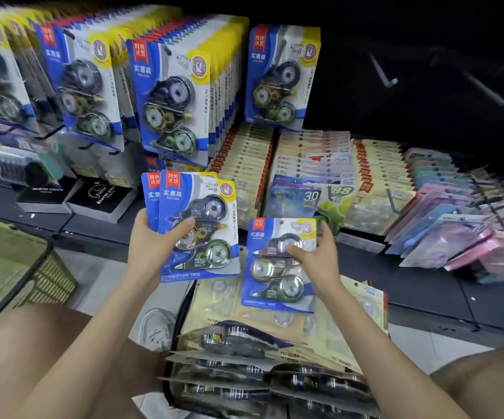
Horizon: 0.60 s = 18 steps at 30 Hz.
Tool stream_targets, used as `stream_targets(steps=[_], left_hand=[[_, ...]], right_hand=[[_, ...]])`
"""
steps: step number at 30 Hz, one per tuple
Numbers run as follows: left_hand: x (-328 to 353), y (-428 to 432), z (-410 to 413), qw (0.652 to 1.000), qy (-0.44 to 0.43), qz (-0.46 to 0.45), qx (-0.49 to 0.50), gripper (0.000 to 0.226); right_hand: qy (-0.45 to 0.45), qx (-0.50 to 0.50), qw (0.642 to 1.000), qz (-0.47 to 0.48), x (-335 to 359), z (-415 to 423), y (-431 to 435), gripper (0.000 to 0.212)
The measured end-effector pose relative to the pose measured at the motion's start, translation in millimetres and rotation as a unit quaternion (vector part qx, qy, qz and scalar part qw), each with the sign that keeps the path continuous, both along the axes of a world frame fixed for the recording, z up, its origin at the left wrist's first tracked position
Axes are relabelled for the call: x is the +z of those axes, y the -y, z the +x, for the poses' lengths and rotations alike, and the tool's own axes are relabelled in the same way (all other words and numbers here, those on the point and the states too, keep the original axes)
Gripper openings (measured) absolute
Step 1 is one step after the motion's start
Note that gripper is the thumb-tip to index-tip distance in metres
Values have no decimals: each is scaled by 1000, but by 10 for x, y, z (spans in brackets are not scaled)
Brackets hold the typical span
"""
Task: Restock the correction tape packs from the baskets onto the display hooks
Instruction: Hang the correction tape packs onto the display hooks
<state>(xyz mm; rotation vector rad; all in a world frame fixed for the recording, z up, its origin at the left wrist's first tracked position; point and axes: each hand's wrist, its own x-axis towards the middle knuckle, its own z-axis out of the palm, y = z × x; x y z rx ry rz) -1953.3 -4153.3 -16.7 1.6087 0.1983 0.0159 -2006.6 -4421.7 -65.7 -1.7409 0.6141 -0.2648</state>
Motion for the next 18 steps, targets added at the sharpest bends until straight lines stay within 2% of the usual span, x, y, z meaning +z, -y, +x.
stream_targets(steps=[4,8,11,18], left_hand=[[287,68,-51,998,61,35,-2,39],[739,160,-47,989,138,59,-15,41],[1013,240,17,981,185,51,-15,44],[1329,420,322,954,292,3,68,47]], right_hand=[[82,-11,995,-63,482,-128,289,64],[187,-31,977,-101,1000,-133,440,66],[258,-8,961,-104,1327,-3,421,58],[276,61,954,-94,1760,517,323,72]])
